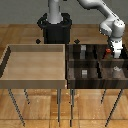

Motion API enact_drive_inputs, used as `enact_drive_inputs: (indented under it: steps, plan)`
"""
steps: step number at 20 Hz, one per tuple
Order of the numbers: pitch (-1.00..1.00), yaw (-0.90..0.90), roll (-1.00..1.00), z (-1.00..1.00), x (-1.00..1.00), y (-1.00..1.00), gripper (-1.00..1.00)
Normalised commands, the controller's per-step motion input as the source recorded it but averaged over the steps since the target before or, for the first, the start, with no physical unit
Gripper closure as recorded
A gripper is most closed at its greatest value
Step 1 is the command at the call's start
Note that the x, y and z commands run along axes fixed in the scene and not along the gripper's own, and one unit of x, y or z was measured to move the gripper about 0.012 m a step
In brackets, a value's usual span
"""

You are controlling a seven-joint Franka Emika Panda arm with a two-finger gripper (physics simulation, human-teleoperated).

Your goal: Place the box of cereal into the appropriate compartment.

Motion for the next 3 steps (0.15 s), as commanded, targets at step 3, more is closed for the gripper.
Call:
enact_drive_inputs:
  steps: [3]
  plan:
    - [0.0, 0.0, 0.0, 0.0, 0.0, 0.0, -1.0]
